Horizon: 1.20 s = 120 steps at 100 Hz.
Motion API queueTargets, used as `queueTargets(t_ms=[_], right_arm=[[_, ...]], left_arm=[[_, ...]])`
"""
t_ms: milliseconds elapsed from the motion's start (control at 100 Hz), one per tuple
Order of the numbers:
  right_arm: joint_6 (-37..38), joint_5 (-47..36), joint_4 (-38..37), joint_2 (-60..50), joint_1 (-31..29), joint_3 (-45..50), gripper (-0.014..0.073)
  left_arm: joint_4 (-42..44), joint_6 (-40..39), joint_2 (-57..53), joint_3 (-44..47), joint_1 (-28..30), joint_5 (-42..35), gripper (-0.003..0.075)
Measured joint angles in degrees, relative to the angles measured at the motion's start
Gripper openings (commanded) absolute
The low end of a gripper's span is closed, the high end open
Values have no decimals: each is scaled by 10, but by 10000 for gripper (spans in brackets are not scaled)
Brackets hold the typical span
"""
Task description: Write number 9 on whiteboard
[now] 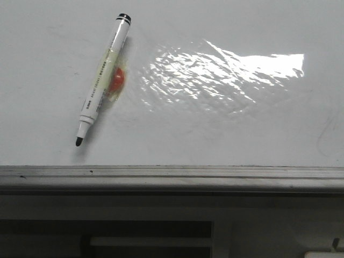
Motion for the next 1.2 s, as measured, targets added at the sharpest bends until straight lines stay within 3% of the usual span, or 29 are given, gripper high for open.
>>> queueTargets(t_ms=[1050,1200], right_arm=[[1,0,0,0,0,0,-62],[1,0,-34,0,0,0,-62]], left_arm=[[12,0,0,0,0,-3,-20],[13,0,0,0,0,-3,-20]])
